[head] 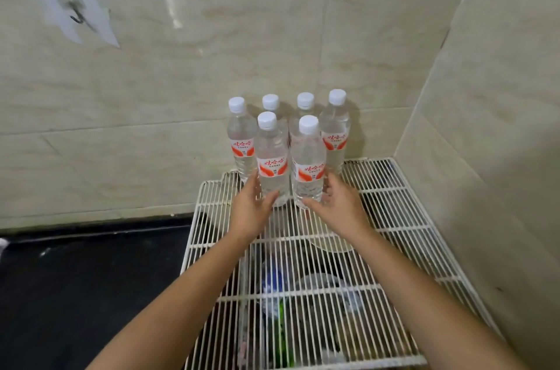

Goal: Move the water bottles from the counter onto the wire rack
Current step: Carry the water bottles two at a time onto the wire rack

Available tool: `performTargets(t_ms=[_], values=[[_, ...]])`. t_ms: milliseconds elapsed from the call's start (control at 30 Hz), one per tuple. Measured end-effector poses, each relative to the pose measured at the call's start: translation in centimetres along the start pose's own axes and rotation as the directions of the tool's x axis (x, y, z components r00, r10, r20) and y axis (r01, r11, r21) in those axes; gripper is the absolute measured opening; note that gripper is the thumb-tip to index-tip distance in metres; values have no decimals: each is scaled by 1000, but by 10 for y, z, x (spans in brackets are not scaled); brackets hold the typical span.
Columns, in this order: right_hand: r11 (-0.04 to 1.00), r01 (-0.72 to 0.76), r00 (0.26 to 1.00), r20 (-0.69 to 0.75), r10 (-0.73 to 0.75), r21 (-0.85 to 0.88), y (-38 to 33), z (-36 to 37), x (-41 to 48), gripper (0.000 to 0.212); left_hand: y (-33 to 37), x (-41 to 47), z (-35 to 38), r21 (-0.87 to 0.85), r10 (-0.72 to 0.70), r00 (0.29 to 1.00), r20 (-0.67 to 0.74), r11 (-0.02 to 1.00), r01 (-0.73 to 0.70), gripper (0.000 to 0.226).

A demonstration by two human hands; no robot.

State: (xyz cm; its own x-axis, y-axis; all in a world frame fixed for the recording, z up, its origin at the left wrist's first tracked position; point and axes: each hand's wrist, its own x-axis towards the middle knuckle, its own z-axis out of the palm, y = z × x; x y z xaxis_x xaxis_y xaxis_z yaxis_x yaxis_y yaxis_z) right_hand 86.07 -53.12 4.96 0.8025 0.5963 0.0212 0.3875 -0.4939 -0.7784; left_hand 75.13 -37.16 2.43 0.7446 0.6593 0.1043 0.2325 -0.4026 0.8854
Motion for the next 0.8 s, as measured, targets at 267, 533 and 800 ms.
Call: performTargets(t_ms=[267, 533, 800], values=[[999, 31, 993, -112, -36, -44, 7, 24, 5, 60, -10, 1, 2, 122, -57, 992, 113, 992, 43, 52], [998, -38, 993, -113, 33, -46, 4, 35, 13, 72, -15, 5, -4, 79, -78, 981, 177, 995, 65, 53], [960, 10, 979, -193, -67, -281, 3, 26, -25, 62, 11, -22, -26, 94, 12, 994, 105, 995, -21, 67]])
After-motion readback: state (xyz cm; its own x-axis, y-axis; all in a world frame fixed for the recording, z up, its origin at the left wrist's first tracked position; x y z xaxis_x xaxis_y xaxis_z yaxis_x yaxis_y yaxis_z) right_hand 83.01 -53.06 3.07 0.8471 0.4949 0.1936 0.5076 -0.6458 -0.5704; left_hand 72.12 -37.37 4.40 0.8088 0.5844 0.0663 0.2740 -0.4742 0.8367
